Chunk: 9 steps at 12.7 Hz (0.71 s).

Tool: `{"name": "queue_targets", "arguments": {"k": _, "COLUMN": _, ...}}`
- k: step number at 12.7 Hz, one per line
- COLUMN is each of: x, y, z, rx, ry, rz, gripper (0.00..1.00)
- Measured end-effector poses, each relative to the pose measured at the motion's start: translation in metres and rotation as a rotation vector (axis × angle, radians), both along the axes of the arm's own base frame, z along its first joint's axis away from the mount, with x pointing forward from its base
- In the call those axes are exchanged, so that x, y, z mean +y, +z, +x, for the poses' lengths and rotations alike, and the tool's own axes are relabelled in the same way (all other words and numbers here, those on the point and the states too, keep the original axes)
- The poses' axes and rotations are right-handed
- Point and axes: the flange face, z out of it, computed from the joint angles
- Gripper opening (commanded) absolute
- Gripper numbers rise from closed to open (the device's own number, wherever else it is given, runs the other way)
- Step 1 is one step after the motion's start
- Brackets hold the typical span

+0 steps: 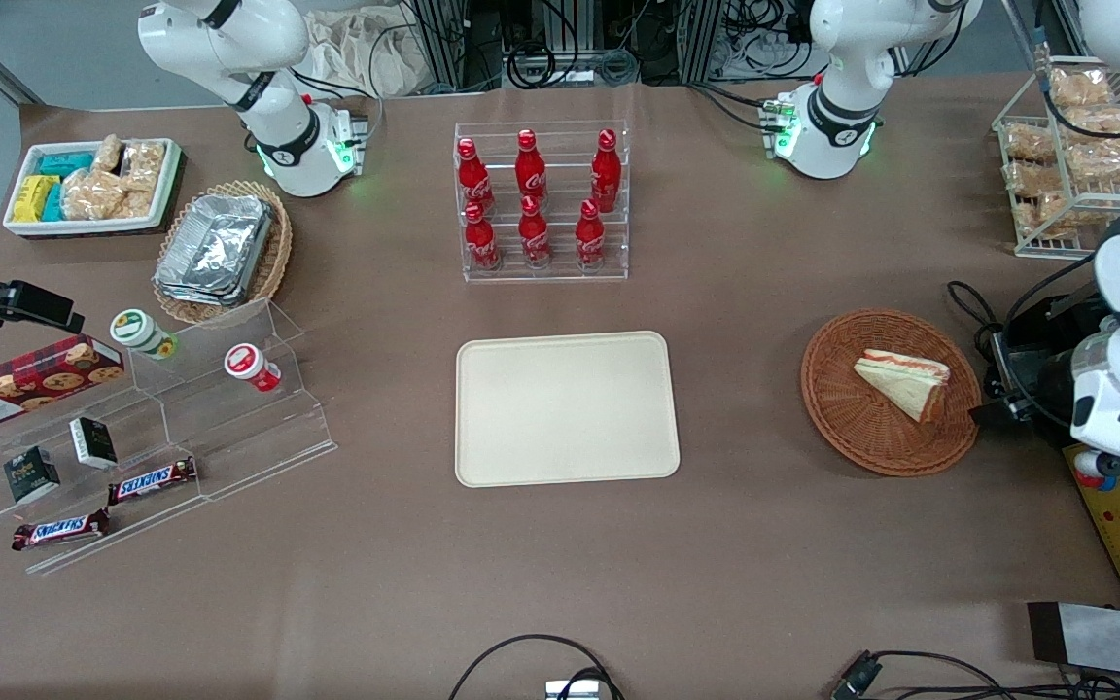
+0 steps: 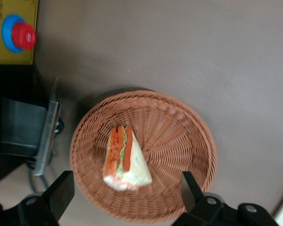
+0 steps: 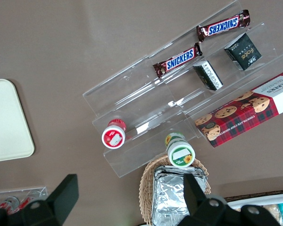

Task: Place sandwich from basket to tray
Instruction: 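Lower the open left gripper over the wrapped sandwich in the basket, then close the left gripper on the wrapped sandwich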

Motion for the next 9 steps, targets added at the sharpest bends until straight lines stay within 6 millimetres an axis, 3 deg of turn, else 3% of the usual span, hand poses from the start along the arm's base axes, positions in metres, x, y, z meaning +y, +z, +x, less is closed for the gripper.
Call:
{"name": "queue_targets", "arguments": {"k": 3, "x": -0.004, "y": -0.048, "z": -0.017, "rx": 0.018, "ry": 0.159, "rz": 0.013, "gripper": 1.0}}
{"name": "queue_targets", "arguments": {"k": 9, "x": -0.001, "y": -0.109, "z": -0.052, "rx": 0.05, "ry": 0.2, "rz": 0.014, "gripper": 1.0}}
